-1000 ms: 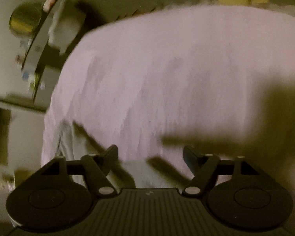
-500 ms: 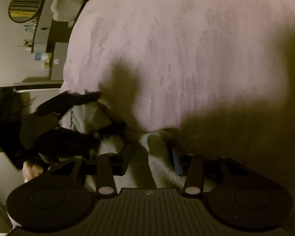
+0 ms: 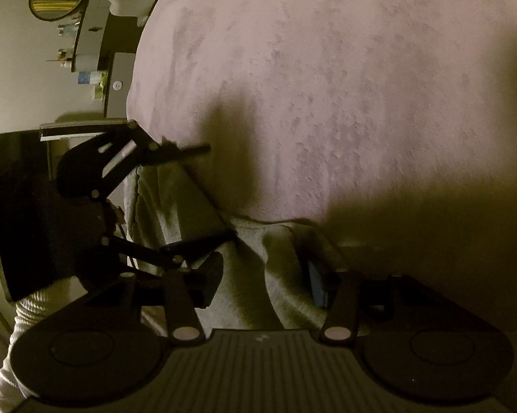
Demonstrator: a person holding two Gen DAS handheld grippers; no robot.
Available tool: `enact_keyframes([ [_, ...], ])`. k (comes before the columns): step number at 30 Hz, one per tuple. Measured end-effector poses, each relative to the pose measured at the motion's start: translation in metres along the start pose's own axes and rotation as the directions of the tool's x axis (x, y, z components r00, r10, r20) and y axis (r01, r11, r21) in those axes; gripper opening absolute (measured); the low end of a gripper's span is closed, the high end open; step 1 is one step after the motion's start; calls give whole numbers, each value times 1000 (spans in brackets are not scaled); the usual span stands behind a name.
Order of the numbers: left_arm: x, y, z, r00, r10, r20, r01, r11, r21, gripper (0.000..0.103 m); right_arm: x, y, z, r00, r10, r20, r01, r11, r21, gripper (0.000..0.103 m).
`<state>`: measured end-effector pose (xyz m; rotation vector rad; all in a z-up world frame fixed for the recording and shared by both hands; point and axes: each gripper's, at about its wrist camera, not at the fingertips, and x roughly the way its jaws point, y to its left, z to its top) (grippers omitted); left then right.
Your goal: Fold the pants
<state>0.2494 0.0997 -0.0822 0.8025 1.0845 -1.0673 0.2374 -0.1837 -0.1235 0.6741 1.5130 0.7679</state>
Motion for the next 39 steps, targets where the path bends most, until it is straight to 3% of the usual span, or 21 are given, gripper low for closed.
enact_keyframes([
  [4,-10,1,-18,997,-62,44,63,998,-7,50,1,-3,2,1000,15,-7,-15,1000,0,53],
  [12,-12,1,-19,995,-97,10,96,995,30,49,11,-3,11,999,47,-15,-47,999,25,50],
  [14,-10,-2,-25,996,-86,6,86,996,11,51,16,1,12,1000,10,-12,-10,1000,2,38],
  [16,-9,-3,-28,998,-66,17,66,998,-17,55,18,2,13,999,-47,14,47,999,18,7],
  [18,-21,-4,-33,998,-37,51,40,997,-58,56,16,1,7,996,-70,59,69,997,17,5],
  [19,-28,-6,-38,998,-22,63,27,997,-78,62,13,2,2,993,-70,95,70,998,6,5],
  [20,-34,-8,-44,998,0,63,6,996,-93,67,8,6,-4,988,-74,137,78,997,-23,5],
  [22,-38,-15,-57,998,53,40,-50,995,-82,87,-2,9,-14,977,-55,208,63,998,-31,4],
  [24,-29,-19,-69,992,124,-13,-125,990,-71,88,-8,4,-20,968,-43,246,45,999,-4,4],
  [27,-17,-23,-71,983,170,-68,-177,977,-115,87,-16,-7,-25,955,2,296,-22,998,62,4],
  [28,-21,-29,-69,979,192,-68,-199,974,-111,82,-17,-9,-26,948,-7,317,-21,996,86,4],
  [30,-36,-43,-71,973,231,11,-228,967,-110,82,-21,-6,-22,939,-14,344,-21,995,100,3],
  [32,-42,-48,-83,974,216,66,-202,964,-171,88,-25,-2,-24,929,-20,370,-12,996,83,3],
  [34,-26,-49,-102,985,169,-19,-168,956,-242,88,-25,-8,-20,913,-67,403,36,996,83,3],
  [35,-20,-54,-112,980,192,-51,-199,948,-247,89,-21,-14,-17,912,-73,403,42,996,84,3],
  [36,-25,-60,-121,976,218,-20,-216,942,-256,88,-18,-20,-15,916,-71,396,34,994,100,3],
  [39,-40,-66,-133,974,226,-11,-218,925,-312,88,-38,-19,-19,859,-140,493,66,984,164,7],
])
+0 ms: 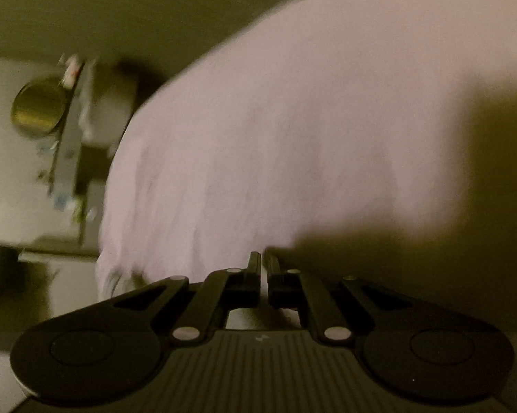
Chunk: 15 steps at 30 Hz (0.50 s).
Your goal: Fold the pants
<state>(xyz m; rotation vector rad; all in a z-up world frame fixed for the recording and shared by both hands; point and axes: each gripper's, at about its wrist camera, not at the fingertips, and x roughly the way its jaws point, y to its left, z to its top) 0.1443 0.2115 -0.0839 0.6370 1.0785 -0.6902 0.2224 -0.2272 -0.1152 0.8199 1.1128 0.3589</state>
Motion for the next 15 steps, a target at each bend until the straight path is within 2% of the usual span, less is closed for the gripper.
enact_keyframes([
  [1,-5,1,-3,1000,-2,5,2,1000,-24,88,-13,1,4,999,4,32,-5,1000,18,7],
  [3,-12,1,-4,1000,-7,12,8,998,-61,88,-26,13,1,999,33,20,-33,999,-2,7],
  [5,-16,-5,-4,999,-37,18,38,997,-73,89,-26,32,-16,998,44,-48,-46,998,-46,7],
  [7,-9,-13,-6,999,-47,-7,46,996,-76,94,-16,43,-38,987,77,-144,-86,995,-54,7],
  [9,0,-20,-13,999,-12,-40,10,999,-53,96,-1,42,-50,978,28,-207,-40,998,-56,7],
  [10,-1,-22,-17,1000,-3,-23,1,999,-47,96,7,38,-53,976,-28,-215,12,997,-72,0],
  [11,-3,-23,-20,1000,1,-4,-1,998,-56,96,10,32,-51,979,-88,-183,76,994,-74,0],
  [13,-12,-23,-32,1000,9,6,-9,996,-84,96,1,22,-42,992,-92,-88,89,996,-30,0],
  [14,-17,-24,-38,1000,15,9,-14,996,-93,96,-8,22,-39,990,-132,-41,132,991,-4,0],
  [15,-23,-26,-44,1000,20,15,-19,995,-103,96,-15,26,-37,987,-161,-8,161,987,-11,5],
])
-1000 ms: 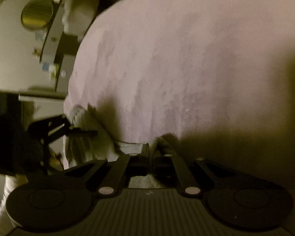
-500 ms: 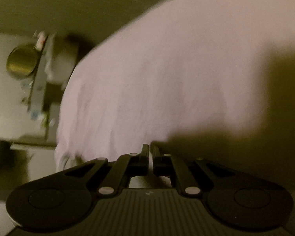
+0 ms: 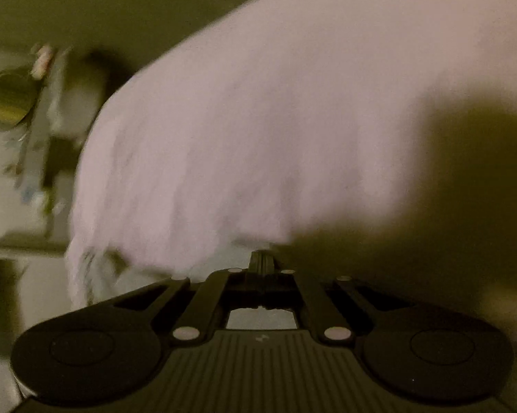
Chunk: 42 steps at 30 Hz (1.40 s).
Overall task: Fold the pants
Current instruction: 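Fold the held edge over the sweatpants and open the right tool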
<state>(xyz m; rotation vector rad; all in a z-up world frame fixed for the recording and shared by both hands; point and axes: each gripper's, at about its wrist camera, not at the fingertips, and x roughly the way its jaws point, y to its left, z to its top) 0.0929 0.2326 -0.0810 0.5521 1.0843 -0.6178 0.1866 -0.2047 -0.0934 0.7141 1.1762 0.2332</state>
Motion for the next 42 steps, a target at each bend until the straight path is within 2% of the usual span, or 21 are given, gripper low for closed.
enact_keyframes([
  [2,-6,0,-8,1000,12,0,-12,1000,-3,96,-22,11,-5,999,-7,44,10,998,-64,11],
  [5,-10,-5,-19,999,36,-3,-36,999,-21,96,-38,17,-28,994,101,-39,-104,992,-68,30],
  [6,-10,-8,-17,999,47,-1,-47,998,-32,96,-38,17,-38,992,113,-65,-117,991,-63,37],
  [7,-11,-9,-19,998,57,3,-57,998,-37,96,-38,13,-50,990,107,-95,-112,992,-54,39],
  [10,-14,-14,-20,996,89,21,-87,995,-55,96,-38,-26,-79,984,-9,-177,16,999,40,39],
  [11,-14,-14,-19,995,95,25,-93,993,-70,95,-41,-42,-86,982,-19,-189,37,995,96,38],
  [12,-18,-14,-18,994,104,35,-100,991,-92,95,-50,-60,-94,983,-12,-183,39,989,145,31],
  [14,-28,-15,-13,992,115,57,-106,983,-148,94,-81,-98,-106,990,8,-142,29,967,255,28],
  [17,-49,-18,2,985,134,110,-102,961,-258,94,-132,-129,-124,990,-128,-58,139,951,278,28],
  [18,-58,-23,11,979,148,141,-102,950,-294,94,-151,-132,-130,975,-222,-16,218,940,262,35],
  [19,-62,-27,20,972,163,168,-103,943,-317,94,-165,-132,-135,944,-330,14,317,915,249,49],
  [20,-69,-34,27,964,176,201,-101,937,-335,95,-176,-131,-142,914,-404,43,383,892,240,57],
  [21,-77,-45,37,953,191,237,-99,931,-351,95,-182,-128,-148,909,-411,72,387,895,224,64],
  [24,-84,-77,63,930,188,316,-59,924,-377,96,-181,-120,-173,958,-279,60,265,949,171,67],
  [27,-75,-115,87,931,140,337,3,921,-389,97,-164,-107,-193,979,-205,16,203,975,94,68],
  [30,-51,-154,105,955,55,292,71,913,-401,96,-151,-103,-202,980,-197,-3,197,979,44,68],
  [32,-31,-177,112,966,6,257,103,907,-408,96,-148,-97,-192,984,-177,-8,177,983,44,68],
  [34,-17,-205,117,971,-34,235,128,910,-395,96,-187,-124,-181,988,-134,73,126,986,110,68],
  [37,-2,-238,126,971,-98,217,174,913,-369,96,-241,-159,-162,966,-135,222,79,966,245,78],
  [40,17,-275,142,969,-152,196,205,934,-291,96,-275,-197,-146,945,-186,270,72,921,383,78],
  [42,26,-297,154,973,-152,173,190,955,-229,96,-276,-209,-133,956,-126,267,5,911,412,77],
])
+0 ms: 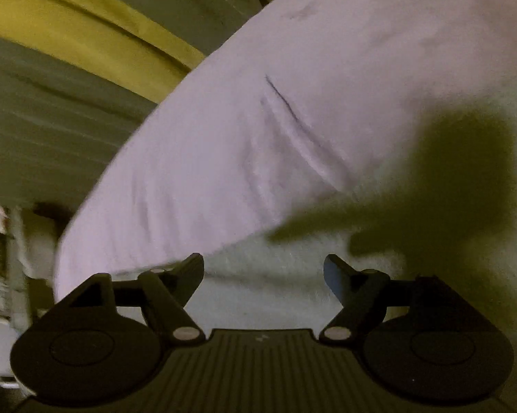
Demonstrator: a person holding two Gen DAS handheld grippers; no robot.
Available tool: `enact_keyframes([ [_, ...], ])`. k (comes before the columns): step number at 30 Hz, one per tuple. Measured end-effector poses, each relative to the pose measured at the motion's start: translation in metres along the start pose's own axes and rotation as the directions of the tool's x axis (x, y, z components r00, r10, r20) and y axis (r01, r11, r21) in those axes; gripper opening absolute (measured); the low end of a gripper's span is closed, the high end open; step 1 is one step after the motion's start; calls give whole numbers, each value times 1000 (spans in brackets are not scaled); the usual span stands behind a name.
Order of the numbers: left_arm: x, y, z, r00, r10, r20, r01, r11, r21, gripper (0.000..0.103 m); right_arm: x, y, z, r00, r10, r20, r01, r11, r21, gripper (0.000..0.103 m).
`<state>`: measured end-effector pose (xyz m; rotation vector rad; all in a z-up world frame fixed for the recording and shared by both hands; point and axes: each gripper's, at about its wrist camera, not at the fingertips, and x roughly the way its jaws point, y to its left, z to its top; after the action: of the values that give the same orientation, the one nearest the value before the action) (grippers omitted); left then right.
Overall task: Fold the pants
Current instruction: 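Fold the held edge over the sweatpants and open the right tool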
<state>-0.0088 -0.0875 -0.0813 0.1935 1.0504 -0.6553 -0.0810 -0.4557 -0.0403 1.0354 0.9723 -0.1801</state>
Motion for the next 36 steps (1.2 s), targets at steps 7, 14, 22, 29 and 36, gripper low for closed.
enact_keyframes([
  [7,36,-35,-3,998,30,-57,-22,991,135,97,89,45,-21,945,202,-258,-223,973,-53,47],
  [14,38,-39,-27,996,85,7,-84,950,301,98,79,-47,24,992,84,-94,-73,991,110,0],
  [22,47,-46,-21,996,89,-6,-84,952,293,101,0,-25,0,979,-77,187,100,988,-116,18],
  [29,42,-45,-27,996,88,4,-86,951,297,101,7,-74,-36,978,-196,68,203,972,-119,0],
  [36,41,-63,-19,994,109,-7,-103,956,276,101,-62,-76,-28,917,-254,308,301,947,-114,52],
])
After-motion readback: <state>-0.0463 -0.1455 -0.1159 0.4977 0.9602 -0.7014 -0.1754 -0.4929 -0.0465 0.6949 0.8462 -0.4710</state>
